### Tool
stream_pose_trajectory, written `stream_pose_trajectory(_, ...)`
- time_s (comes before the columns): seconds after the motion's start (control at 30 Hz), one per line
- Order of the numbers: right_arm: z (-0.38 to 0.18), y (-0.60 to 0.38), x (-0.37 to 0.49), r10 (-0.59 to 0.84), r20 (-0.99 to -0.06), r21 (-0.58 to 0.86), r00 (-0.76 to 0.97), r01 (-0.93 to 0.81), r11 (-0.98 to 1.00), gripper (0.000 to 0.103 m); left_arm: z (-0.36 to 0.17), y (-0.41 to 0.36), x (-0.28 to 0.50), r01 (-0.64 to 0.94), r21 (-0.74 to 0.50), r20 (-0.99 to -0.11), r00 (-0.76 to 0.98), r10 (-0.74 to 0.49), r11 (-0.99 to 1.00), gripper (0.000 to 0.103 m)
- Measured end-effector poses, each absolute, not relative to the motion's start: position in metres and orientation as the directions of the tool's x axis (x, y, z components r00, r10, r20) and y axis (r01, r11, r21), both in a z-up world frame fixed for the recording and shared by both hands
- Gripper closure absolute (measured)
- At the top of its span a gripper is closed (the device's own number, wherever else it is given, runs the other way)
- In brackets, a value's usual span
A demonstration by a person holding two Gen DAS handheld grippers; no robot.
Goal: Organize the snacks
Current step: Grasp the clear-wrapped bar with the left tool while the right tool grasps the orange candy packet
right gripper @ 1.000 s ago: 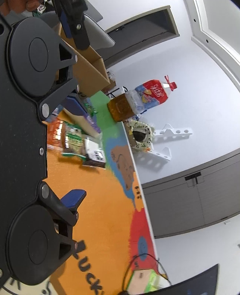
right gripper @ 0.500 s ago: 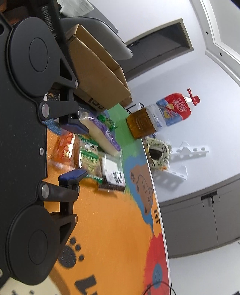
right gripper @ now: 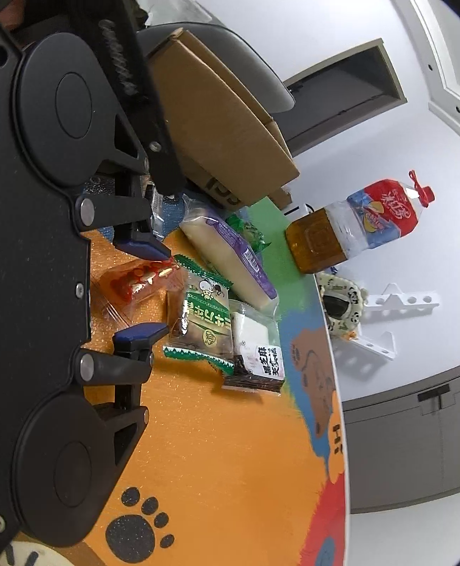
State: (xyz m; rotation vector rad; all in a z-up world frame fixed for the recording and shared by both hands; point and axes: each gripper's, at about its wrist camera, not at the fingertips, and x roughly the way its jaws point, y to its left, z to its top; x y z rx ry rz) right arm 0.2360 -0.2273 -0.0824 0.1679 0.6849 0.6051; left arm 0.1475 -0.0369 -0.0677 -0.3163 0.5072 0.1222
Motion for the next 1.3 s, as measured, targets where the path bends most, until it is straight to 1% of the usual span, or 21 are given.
stream_pose_trajectory(0.03,-0.082,-0.227,0.235,0.573,-0.547,0.334,0.611,-0.469,0.818,0.071,-0.069,-0.037,0.149,-0.203,-0.263,-0.499,0.865,0.047,0.943,0.058)
stream_pose_trajectory(0.07,-0.082,-0.227,0.234,0.570,-0.554,0.331,0.607,-0.468,0.819,0.081,-0.070,-0.036,0.151,-0.208,-0.261,-0.503,0.863,0.051,0.943,0.058)
stream_pose_trajectory(0.2,-0.082,-0.234,0.228,0.557,-0.551,0.323,0.622,-0.457,0.829,0.082,-0.075,-0.042,0.157,-0.230,-0.223,-0.503,0.859,0.090,0.947,0.058)
stream_pose_trajectory(0.4,-0.082,-0.252,0.219,0.529,-0.545,0.327,0.651,-0.415,0.849,0.082,-0.081,-0.050,0.168,-0.298,-0.155,-0.531,0.829,0.175,0.942,0.058)
stream_pose_trajectory(0.5,-0.084,-0.260,0.216,0.530,-0.537,0.348,0.656,-0.400,0.848,0.082,-0.085,-0.053,0.170,-0.310,-0.121,-0.544,0.816,0.198,0.943,0.058)
stream_pose_trajectory(0.53,-0.085,-0.261,0.216,0.531,-0.535,0.352,0.657,-0.398,0.847,0.082,-0.085,-0.053,0.170,-0.310,-0.118,-0.548,0.813,0.198,0.944,0.059)
stream_pose_trajectory(0.6,-0.085,-0.263,0.215,0.530,-0.534,0.353,0.659,-0.396,0.848,0.082,-0.086,-0.051,0.170,-0.301,-0.131,-0.556,0.811,0.181,0.944,0.068)
stream_pose_trajectory(0.67,-0.085,-0.264,0.214,0.526,-0.533,0.353,0.663,-0.391,0.850,0.082,-0.088,-0.051,0.170,-0.290,-0.134,-0.565,0.808,0.167,0.948,0.073)
stream_pose_trajectory(0.7,-0.085,-0.265,0.213,0.524,-0.533,0.352,0.664,-0.389,0.851,0.082,-0.088,-0.051,0.169,-0.279,-0.141,-0.572,0.806,0.152,0.950,0.078)
stream_pose_trajectory(0.93,-0.084,-0.272,0.205,0.501,-0.539,0.339,0.678,-0.370,0.865,0.082,-0.088,-0.062,0.155,-0.172,-0.179,-0.576,0.816,0.039,0.969,0.079)
stream_pose_trajectory(0.97,-0.084,-0.273,0.203,0.494,-0.540,0.336,0.681,-0.365,0.869,0.082,-0.087,-0.063,0.153,-0.155,-0.184,-0.577,0.816,0.021,0.971,0.079)
stream_pose_trajectory(1.1,-0.084,-0.277,0.198,0.481,-0.544,0.331,0.688,-0.351,0.876,0.082,-0.082,-0.070,0.143,-0.097,-0.151,-0.569,0.823,-0.006,0.984,0.069)
stream_pose_trajectory(1.2,-0.081,-0.277,0.195,0.469,-0.550,0.319,0.691,-0.346,0.882,0.082,-0.081,-0.069,0.135,-0.097,-0.144,-0.560,0.828,0.000,0.985,0.060)
stream_pose_trajectory(1.23,-0.081,-0.277,0.194,0.472,-0.549,0.322,0.690,-0.346,0.881,0.082,-0.081,-0.068,0.133,-0.101,-0.141,-0.562,0.827,0.005,0.985,0.059)
stream_pose_trajectory(1.3,-0.081,-0.278,0.192,0.481,-0.554,0.339,0.679,-0.344,0.876,0.079,-0.083,-0.064,0.130,-0.111,-0.144,-0.570,0.822,0.009,0.983,0.056)
